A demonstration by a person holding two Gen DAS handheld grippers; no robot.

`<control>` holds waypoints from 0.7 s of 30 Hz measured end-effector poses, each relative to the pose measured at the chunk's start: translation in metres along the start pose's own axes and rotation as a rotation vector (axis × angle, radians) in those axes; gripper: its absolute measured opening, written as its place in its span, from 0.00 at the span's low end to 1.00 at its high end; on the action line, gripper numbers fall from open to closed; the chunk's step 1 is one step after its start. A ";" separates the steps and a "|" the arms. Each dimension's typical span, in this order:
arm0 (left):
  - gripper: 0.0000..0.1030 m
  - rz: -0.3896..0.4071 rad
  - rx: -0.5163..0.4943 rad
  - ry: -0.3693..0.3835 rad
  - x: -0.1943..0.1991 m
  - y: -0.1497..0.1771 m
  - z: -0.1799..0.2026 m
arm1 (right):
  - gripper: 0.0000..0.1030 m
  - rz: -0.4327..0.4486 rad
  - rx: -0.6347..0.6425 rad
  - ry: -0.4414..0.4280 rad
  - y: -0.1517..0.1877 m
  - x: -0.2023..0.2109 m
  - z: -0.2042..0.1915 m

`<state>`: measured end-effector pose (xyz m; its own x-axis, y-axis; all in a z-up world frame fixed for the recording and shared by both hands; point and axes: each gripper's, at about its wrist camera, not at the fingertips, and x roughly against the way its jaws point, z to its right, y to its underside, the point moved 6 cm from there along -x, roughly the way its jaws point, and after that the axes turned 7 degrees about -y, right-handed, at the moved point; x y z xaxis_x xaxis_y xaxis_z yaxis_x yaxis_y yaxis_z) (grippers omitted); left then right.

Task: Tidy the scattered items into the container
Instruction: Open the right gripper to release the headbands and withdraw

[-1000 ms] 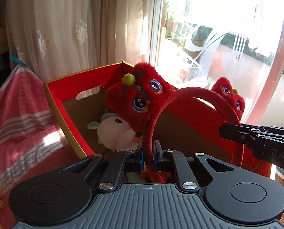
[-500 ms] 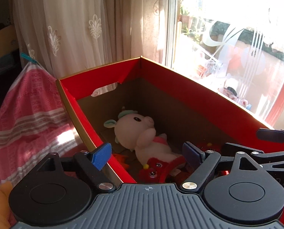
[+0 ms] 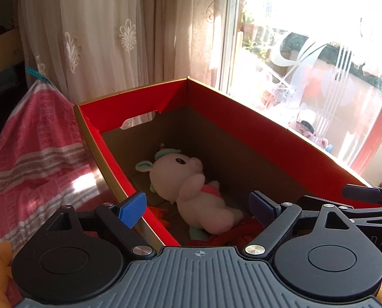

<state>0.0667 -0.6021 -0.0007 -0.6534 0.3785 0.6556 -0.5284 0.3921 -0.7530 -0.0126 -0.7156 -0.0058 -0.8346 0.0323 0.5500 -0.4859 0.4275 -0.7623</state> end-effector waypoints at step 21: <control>0.93 0.072 0.126 0.081 0.057 0.007 -0.041 | 0.98 0.031 0.003 0.012 -0.004 0.020 -0.036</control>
<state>0.0484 -0.5433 0.0339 -0.6491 0.4697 0.5983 -0.5490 0.2551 -0.7959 -0.0179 -0.6837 0.0207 -0.8462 0.0563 0.5299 -0.4604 0.4235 -0.7801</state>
